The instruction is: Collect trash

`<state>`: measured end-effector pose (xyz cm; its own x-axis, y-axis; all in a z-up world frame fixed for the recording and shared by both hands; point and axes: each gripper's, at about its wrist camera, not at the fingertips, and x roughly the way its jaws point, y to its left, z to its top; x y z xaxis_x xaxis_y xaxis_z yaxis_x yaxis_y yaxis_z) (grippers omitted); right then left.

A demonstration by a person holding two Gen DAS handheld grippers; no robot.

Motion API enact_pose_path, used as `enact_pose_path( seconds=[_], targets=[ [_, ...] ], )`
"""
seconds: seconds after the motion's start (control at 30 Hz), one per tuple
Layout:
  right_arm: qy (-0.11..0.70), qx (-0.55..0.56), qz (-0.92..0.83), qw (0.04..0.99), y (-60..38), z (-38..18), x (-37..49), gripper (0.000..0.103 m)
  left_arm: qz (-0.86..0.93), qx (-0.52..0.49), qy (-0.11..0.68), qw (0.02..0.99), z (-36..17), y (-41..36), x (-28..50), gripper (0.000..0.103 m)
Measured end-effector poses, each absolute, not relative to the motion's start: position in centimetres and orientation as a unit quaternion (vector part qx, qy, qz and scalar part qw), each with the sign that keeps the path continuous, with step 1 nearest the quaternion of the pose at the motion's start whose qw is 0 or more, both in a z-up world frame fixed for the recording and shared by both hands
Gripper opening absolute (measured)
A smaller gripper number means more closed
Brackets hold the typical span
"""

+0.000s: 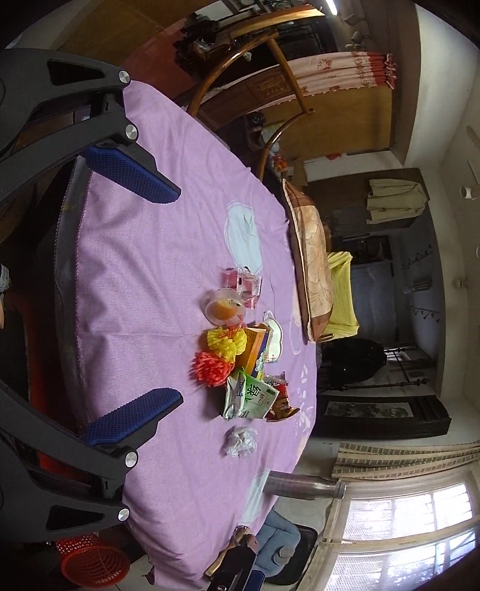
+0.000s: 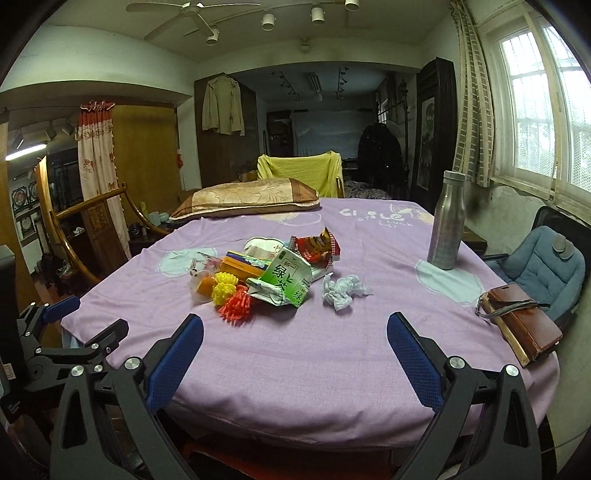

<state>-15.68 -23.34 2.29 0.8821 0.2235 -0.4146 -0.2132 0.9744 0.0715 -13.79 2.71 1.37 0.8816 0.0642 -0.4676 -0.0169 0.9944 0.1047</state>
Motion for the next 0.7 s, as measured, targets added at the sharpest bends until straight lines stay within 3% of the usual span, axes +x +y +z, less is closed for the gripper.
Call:
enact_pose_path(
  seconds=[0.7],
  targets=[
    [0.212,0.013,0.118,0.97,-23.23,2.19,-16.5,0.097,0.022,0.052,0.246,0.968,1.07,2.81,-13.85,0.096]
  ],
)
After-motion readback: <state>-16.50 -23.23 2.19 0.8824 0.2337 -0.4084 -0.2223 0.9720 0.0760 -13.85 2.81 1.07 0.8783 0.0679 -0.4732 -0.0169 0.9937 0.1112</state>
